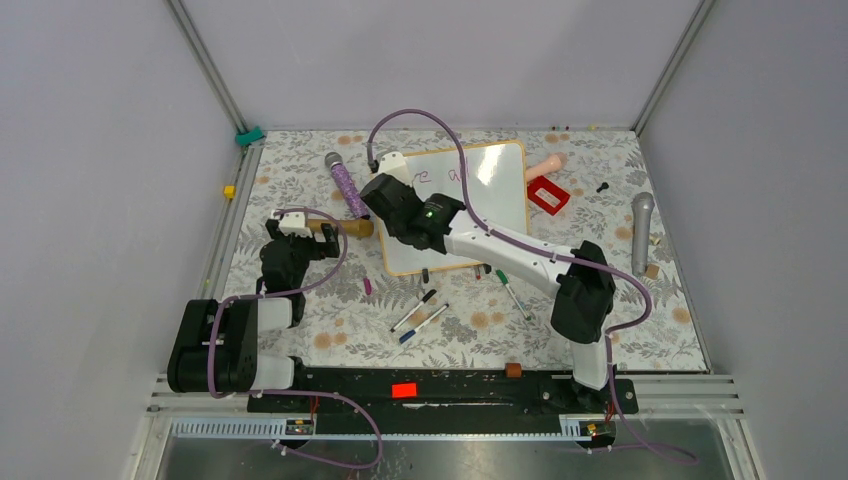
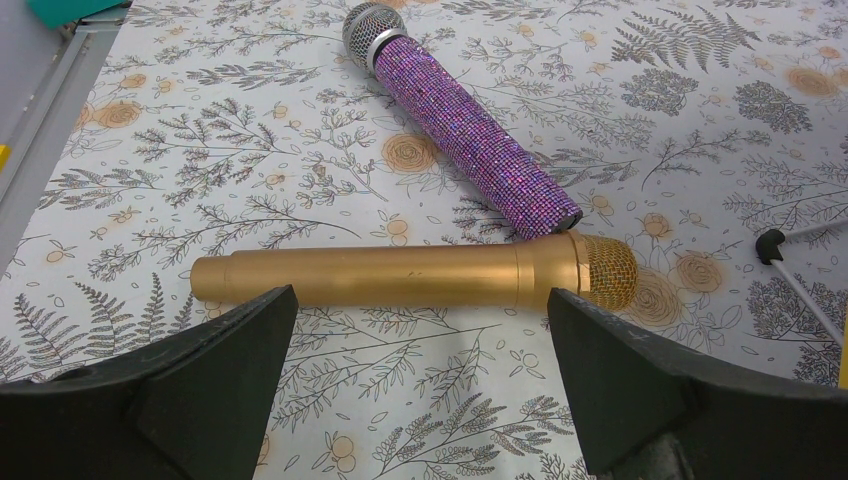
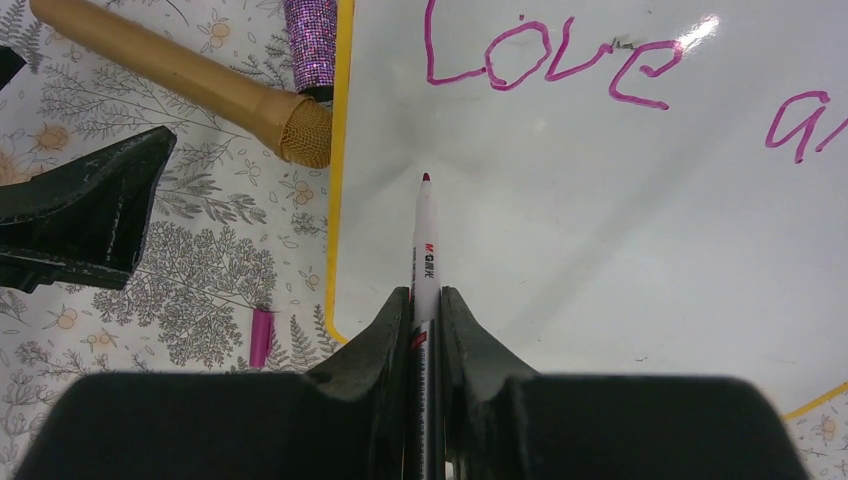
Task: Write a sentence on the whiteboard
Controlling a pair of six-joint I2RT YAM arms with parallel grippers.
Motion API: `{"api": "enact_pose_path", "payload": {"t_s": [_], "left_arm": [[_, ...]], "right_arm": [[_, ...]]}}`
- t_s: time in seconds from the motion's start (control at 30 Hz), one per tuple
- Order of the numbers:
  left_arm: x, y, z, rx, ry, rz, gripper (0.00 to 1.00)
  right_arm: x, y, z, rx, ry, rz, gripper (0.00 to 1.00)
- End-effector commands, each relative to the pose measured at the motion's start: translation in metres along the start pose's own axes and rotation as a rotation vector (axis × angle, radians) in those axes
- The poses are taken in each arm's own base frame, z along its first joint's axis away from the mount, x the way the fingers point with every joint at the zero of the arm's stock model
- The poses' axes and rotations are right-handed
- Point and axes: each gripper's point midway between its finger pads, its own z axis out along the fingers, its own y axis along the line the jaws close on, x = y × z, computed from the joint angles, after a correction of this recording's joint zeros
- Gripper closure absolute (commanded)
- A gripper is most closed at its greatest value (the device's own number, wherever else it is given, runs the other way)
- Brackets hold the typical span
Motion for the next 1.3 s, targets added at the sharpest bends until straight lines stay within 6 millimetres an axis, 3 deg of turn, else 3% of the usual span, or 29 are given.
{"api": "enact_pose_path", "payload": {"t_s": [0.0, 1.27], "left_arm": [[-0.021, -0.004, 0.002, 0.022, -0.074, 0.027, 0.01], [-0.021, -0.003, 0.002, 0.022, -0.074, 0.027, 0.01]], "right_arm": [[-0.014, -0.005, -0.002, 0.022, -0.026, 0.029, 1.0], [-0.011, -0.013, 0.013, 0.02, 0.025, 0.044, 1.0]]}}
